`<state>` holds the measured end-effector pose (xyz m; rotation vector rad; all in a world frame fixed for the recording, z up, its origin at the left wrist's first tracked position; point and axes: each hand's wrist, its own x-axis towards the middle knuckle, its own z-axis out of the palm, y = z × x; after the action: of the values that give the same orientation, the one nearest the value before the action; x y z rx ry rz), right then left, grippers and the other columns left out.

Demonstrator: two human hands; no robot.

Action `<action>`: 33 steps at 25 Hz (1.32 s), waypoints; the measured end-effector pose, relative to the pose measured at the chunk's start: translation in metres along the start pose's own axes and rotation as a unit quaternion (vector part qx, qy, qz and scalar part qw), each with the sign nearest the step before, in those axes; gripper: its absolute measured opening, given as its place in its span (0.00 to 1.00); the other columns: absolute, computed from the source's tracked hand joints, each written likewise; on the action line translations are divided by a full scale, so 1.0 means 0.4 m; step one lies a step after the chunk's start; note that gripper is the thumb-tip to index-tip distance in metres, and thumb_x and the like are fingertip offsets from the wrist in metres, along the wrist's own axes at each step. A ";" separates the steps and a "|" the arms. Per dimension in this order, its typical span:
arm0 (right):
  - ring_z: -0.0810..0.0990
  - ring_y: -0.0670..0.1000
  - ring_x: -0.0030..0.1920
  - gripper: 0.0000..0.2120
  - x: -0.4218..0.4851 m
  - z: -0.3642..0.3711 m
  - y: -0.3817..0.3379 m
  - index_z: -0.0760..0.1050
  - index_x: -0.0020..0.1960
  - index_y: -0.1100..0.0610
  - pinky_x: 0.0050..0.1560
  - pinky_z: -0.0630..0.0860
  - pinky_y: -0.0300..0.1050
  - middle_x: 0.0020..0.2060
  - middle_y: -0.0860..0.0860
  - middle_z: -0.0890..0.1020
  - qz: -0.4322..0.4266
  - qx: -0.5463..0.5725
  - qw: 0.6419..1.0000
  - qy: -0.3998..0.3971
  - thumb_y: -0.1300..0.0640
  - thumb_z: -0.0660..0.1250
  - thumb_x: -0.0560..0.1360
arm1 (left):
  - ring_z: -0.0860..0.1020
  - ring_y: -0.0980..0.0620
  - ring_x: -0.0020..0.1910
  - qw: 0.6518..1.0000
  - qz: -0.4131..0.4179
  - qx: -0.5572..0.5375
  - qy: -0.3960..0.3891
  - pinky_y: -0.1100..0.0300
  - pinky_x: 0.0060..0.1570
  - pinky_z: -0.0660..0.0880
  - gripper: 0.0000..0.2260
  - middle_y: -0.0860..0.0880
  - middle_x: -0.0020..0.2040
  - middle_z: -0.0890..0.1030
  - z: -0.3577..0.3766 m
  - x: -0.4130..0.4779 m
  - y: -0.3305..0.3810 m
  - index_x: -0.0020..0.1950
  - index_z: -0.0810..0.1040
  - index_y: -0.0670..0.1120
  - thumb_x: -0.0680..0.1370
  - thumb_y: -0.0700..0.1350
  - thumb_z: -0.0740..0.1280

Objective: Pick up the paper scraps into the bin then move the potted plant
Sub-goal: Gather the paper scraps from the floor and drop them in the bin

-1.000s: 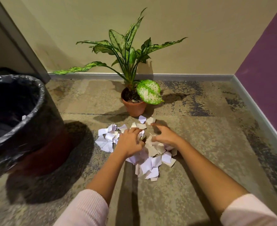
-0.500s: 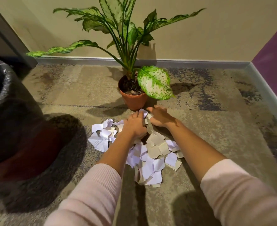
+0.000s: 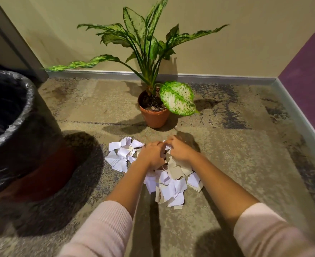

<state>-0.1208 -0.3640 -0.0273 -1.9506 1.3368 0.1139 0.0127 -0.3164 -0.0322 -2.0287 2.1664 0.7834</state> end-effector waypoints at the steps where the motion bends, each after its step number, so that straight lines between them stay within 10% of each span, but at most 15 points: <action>1: 0.65 0.57 0.71 0.25 -0.016 0.004 -0.005 0.72 0.69 0.59 0.70 0.63 0.47 0.70 0.55 0.65 0.003 -0.013 1.000 -0.011 0.71 0.56 0.74 | 0.67 0.42 0.69 1.000 0.002 0.007 -0.013 0.46 0.65 0.68 0.27 0.45 0.72 0.68 -0.005 -0.021 0.002 0.74 0.65 0.47 0.75 0.43 0.63; 7: 0.80 0.57 0.55 0.21 -0.095 0.024 -0.007 0.79 0.60 0.54 0.55 0.78 0.51 0.56 0.56 0.81 0.032 0.022 0.999 -0.038 0.66 0.57 0.72 | 0.78 0.43 0.58 0.996 -0.039 -0.068 -0.040 0.51 0.57 0.75 0.22 0.45 0.62 0.80 0.007 -0.117 0.017 0.68 0.74 0.50 0.73 0.45 0.64; 11: 0.77 0.54 0.62 0.17 -0.156 -0.001 0.039 0.77 0.63 0.49 0.66 0.72 0.51 0.62 0.53 0.79 0.061 0.077 0.994 0.057 0.53 0.63 0.75 | 0.73 0.45 0.67 0.987 -0.037 -0.157 0.023 0.51 0.66 0.71 0.26 0.46 0.69 0.75 -0.010 -0.190 0.009 0.71 0.71 0.51 0.72 0.47 0.60; 15: 0.59 0.58 0.76 0.44 -0.246 -0.017 0.078 0.62 0.74 0.47 0.75 0.53 0.60 0.74 0.54 0.65 0.101 -0.015 0.995 -0.012 0.27 0.65 0.65 | 0.59 0.42 0.75 0.996 -0.017 -0.089 -0.028 0.44 0.73 0.60 0.40 0.47 0.77 0.61 -0.013 -0.275 0.002 0.76 0.62 0.54 0.69 0.66 0.69; 23: 0.40 0.63 0.76 0.60 -0.325 0.102 0.053 0.41 0.76 0.37 0.74 0.52 0.64 0.78 0.52 0.45 0.038 -0.062 0.996 -0.054 0.31 0.75 0.56 | 0.48 0.37 0.77 0.993 -0.002 0.089 -0.079 0.38 0.74 0.52 0.64 0.44 0.79 0.45 0.090 -0.326 0.043 0.79 0.39 0.54 0.56 0.72 0.74; 33: 0.42 0.65 0.75 0.70 -0.301 0.125 0.017 0.28 0.73 0.37 0.67 0.63 0.71 0.76 0.55 0.33 -0.004 -0.231 0.973 -0.028 0.40 0.81 0.53 | 0.55 0.35 0.75 0.986 -0.067 0.153 0.007 0.37 0.67 0.61 0.55 0.43 0.79 0.41 0.100 -0.334 0.042 0.79 0.38 0.52 0.66 0.65 0.71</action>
<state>-0.1642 -0.2417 -0.0108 -2.3127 1.3506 0.5139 0.0019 -0.1781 -0.0098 -1.9978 1.9839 0.3921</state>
